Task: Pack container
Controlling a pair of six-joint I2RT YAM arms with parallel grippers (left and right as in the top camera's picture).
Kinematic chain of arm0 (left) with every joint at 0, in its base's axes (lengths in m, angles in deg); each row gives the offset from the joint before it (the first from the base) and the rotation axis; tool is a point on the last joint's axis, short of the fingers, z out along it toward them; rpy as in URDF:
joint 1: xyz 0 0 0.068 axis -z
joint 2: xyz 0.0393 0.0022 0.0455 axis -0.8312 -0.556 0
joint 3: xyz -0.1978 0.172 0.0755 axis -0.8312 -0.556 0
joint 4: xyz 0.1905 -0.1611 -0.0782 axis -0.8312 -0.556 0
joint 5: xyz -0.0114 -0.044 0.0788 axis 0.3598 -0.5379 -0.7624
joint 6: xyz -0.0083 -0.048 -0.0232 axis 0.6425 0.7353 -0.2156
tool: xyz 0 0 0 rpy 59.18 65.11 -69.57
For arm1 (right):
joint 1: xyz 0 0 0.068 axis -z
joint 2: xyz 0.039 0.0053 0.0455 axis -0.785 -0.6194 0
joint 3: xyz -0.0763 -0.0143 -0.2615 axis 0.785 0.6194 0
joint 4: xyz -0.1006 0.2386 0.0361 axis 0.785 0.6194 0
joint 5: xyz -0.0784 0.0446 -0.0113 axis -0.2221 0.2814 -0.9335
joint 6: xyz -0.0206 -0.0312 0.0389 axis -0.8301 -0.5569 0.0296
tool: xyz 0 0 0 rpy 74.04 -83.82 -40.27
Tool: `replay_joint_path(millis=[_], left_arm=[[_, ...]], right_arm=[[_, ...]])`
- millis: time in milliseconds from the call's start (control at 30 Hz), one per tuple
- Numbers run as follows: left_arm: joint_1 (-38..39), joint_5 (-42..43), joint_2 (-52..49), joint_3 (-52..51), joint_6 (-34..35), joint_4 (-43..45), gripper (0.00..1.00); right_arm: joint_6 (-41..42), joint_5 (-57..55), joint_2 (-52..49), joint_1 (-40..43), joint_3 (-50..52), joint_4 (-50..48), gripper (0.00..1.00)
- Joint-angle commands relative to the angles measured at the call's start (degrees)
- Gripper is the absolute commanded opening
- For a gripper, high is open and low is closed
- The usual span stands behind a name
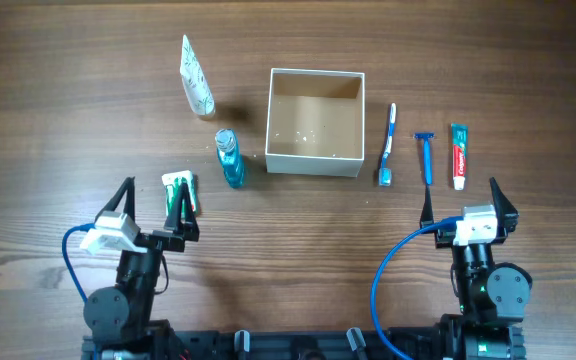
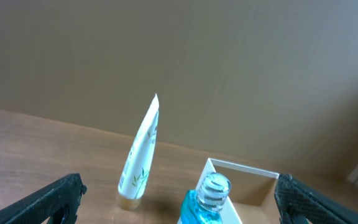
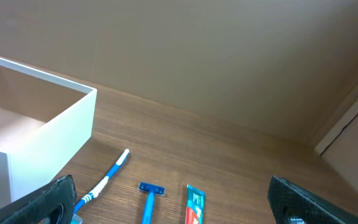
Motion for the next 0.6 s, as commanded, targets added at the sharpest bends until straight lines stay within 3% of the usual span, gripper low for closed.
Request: replay_joint_path(millis=[0, 167, 467, 567], left_arm=[[-0.8, 1.8, -1.0, 8.1, -3.7, -4.2, 1.0], [-0.8, 1.8, -10.6, 24.3, -9.0, -15.7, 1.0], [-0.8, 7.3, -48.8, 61.1, -19.0, -40.9, 1.0], [-0.8, 9.7, -60.0, 71.7, -18.7, -45.5, 1.0]], right_arm=[[1.1, -1.0, 0.5, -0.2, 0.1, -0.1, 1.0], [1.1, -1.0, 0.5, -0.2, 0.1, -0.1, 1.0], [1.1, -1.0, 0.5, -0.2, 0.1, -0.1, 1.0], [1.1, -1.0, 0.5, -0.2, 0.1, -0.1, 1.0]])
